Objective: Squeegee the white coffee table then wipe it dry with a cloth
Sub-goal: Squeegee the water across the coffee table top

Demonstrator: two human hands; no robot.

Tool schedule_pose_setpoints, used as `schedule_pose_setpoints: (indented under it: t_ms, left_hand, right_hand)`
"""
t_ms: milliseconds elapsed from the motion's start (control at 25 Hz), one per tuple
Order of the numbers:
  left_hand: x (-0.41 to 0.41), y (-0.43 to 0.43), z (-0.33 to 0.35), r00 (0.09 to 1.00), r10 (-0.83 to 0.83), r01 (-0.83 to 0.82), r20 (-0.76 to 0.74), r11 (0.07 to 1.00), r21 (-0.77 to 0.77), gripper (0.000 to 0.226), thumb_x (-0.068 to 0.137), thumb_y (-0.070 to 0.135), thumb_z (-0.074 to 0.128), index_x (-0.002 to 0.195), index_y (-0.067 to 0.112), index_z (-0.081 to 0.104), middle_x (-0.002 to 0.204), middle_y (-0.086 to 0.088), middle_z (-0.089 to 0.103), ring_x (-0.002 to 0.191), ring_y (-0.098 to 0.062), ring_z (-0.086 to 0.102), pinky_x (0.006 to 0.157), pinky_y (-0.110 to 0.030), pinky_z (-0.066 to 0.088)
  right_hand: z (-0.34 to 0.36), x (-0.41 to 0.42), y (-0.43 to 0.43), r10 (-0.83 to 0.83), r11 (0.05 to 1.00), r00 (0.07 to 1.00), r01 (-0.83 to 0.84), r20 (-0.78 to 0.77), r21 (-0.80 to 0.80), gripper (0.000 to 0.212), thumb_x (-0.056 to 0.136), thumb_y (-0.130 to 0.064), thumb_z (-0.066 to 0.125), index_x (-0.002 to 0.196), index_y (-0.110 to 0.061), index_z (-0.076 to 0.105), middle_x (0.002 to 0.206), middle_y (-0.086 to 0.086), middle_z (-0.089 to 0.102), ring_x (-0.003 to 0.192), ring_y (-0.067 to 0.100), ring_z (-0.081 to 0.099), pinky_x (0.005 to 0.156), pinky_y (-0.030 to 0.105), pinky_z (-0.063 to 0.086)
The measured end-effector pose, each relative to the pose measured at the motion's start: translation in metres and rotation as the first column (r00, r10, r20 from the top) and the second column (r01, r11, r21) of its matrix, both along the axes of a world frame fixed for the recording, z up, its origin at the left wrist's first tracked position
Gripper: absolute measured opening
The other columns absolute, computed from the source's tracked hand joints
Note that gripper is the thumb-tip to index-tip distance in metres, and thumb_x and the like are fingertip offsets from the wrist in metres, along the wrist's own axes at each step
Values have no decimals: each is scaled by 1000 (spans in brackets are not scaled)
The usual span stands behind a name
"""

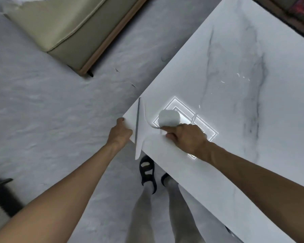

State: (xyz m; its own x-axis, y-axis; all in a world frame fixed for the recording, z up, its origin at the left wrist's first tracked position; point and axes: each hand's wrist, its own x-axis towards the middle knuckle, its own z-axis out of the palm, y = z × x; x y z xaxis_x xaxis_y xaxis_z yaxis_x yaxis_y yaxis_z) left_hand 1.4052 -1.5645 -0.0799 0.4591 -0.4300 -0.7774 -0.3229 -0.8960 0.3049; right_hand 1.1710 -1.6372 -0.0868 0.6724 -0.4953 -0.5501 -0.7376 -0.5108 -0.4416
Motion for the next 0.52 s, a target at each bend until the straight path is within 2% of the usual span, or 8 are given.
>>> schedule_pose_setpoints:
  t_ms: [80,160,240,320,400,520]
  left_hand:
    - [-9,-2,-3,1000,-22,22,-15,1000,4,66,87,11,49,148,23,26,122,-11,54,88,-22,53,68,-27,41]
    - [-13,-3,-2,1000,-24,24,0,1000,-15,63,87,10,51,146,21,30,120,-10,55,90,-24,54,71,-27,42]
    - [-10,0,-1,999,8,-3,51,994,-109,54,86,7,57,138,16,41,116,-6,57,94,-23,56,75,-28,45]
    - [-2,5,1,990,80,-53,115,974,-219,37,83,2,64,118,10,57,99,-3,61,92,-23,60,74,-26,47]
    - [10,12,3,979,139,-96,152,961,-260,17,81,2,68,94,12,65,78,3,62,77,-18,62,68,-23,49]
    - [24,20,3,972,82,-25,222,968,-250,10,83,10,68,77,19,66,76,1,67,75,-19,65,69,-26,50]
  right_hand:
    - [16,-46,-9,-61,997,997,59,-38,-42,39,99,-45,32,134,-61,33,121,-8,66,100,28,64,77,35,47]
    - [36,-82,-14,-137,986,986,126,-95,-112,39,98,-47,29,132,-65,30,110,-13,69,89,24,66,66,33,45]
    - [48,-91,-13,-160,976,979,138,-126,-166,40,97,-46,27,132,-66,26,100,-14,71,82,22,65,61,31,41]
    - [47,-68,-4,-116,984,992,107,-54,-142,41,97,-47,27,134,-67,24,109,-17,68,91,21,65,66,31,44]
    - [36,-14,9,-57,997,998,58,23,-54,39,98,-48,27,135,-63,29,122,-12,65,104,23,63,77,33,45]
    - [15,58,26,33,999,999,-33,11,-26,38,100,-46,29,136,-50,40,117,0,67,105,28,62,75,34,43]
